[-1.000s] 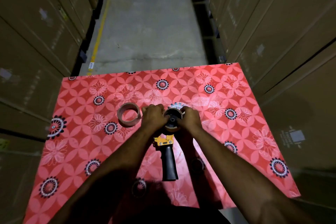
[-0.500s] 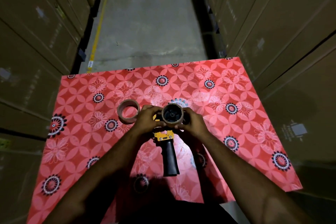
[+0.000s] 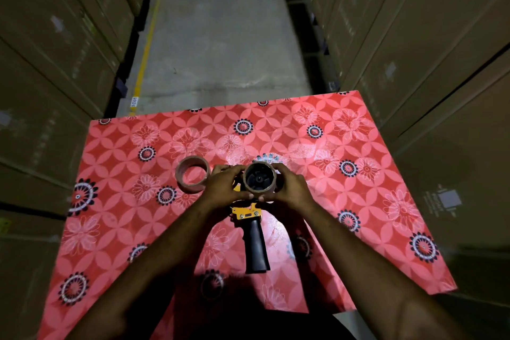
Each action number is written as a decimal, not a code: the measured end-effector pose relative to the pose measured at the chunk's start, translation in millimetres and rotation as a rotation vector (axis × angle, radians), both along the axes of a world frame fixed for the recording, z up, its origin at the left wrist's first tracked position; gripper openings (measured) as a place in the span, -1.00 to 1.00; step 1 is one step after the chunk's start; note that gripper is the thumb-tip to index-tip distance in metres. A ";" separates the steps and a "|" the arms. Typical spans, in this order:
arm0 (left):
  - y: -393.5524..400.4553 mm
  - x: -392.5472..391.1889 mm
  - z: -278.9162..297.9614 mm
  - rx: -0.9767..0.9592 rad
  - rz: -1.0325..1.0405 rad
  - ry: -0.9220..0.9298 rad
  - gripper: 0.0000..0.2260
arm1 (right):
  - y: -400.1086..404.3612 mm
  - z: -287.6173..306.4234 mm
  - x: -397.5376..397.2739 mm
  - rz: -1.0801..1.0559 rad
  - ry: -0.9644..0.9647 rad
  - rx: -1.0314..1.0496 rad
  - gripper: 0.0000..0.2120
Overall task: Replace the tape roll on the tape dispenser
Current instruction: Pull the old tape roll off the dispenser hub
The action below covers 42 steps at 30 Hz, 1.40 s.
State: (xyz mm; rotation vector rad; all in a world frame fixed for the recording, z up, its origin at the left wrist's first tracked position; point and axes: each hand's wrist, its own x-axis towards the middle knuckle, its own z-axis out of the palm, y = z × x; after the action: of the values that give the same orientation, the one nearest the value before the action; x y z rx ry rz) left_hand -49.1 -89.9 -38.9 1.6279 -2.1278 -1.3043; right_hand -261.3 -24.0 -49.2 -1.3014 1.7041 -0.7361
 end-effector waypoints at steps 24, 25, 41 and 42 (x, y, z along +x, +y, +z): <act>-0.8 0.0 -14.2 0.077 0.080 0.154 -0.29 | -3.2 6.2 0.4 0.046 -0.054 -0.106 -0.21; -1.9 -0.2 -14.9 0.066 0.074 0.148 -0.28 | -3.4 5.5 0.5 0.046 -0.061 -0.108 -0.21; -1.2 -2.4 -11.5 0.151 0.112 0.251 -0.18 | -8.4 8.4 -7.9 0.054 -0.181 -0.044 -0.23; -2.1 -2.6 -10.6 0.141 0.091 0.201 -0.14 | -10.1 10.1 -7.8 0.068 -0.170 -0.043 -0.21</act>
State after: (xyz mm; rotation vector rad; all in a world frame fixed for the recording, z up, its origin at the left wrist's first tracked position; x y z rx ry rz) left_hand -51.7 -92.0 -49.5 1.5488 -1.8627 -1.5471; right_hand -269.1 -34.0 -39.1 -1.2821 1.5088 -0.8237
